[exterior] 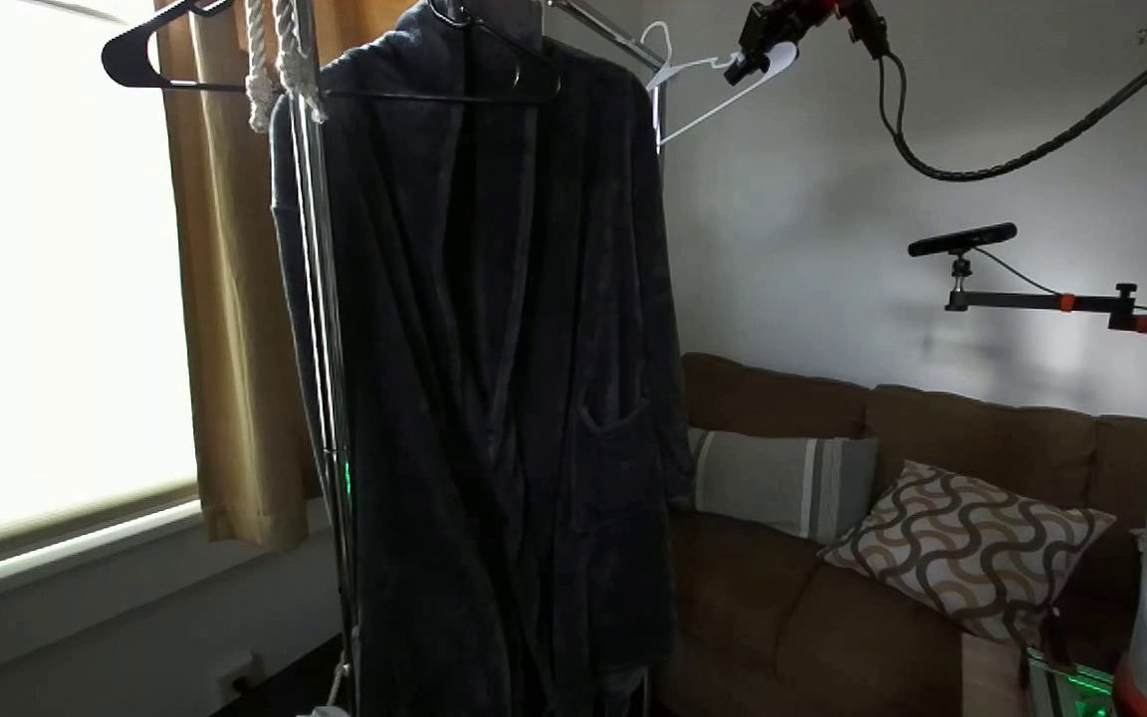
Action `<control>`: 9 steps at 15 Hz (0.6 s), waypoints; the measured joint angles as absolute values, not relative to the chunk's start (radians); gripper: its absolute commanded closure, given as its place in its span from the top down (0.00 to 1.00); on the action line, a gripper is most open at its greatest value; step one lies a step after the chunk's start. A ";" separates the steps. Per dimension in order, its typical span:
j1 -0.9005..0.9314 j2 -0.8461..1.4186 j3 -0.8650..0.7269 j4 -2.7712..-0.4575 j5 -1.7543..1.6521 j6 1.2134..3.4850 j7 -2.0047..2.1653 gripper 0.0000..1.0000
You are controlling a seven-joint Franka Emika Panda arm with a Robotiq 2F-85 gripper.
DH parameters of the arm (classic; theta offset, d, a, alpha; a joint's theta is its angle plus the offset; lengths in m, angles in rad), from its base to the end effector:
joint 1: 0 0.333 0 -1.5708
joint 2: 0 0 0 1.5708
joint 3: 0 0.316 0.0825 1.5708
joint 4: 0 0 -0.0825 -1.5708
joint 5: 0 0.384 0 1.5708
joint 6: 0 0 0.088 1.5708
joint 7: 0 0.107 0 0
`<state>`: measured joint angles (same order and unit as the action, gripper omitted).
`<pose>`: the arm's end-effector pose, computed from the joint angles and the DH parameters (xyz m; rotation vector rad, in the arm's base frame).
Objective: Remove the white hanger from the left side of the top rail and right side of the top rail of clothes hanging rack
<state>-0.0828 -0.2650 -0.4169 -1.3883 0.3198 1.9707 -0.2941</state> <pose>0.3854 -0.2478 0.8874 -2.7213 0.3213 -1.3616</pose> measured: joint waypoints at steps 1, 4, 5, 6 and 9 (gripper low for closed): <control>-0.085 -0.259 -0.417 -1.386 0.321 1.971 -0.294 0.01; -0.099 -0.238 -0.415 -1.383 0.322 1.974 -0.283 0.01; -0.105 -0.230 -0.414 -1.380 0.321 1.974 -0.275 0.01; -0.110 -0.222 -0.413 -1.376 0.321 1.974 -0.266 0.28; -0.121 -0.202 -0.409 -1.365 0.317 1.974 -0.249 0.43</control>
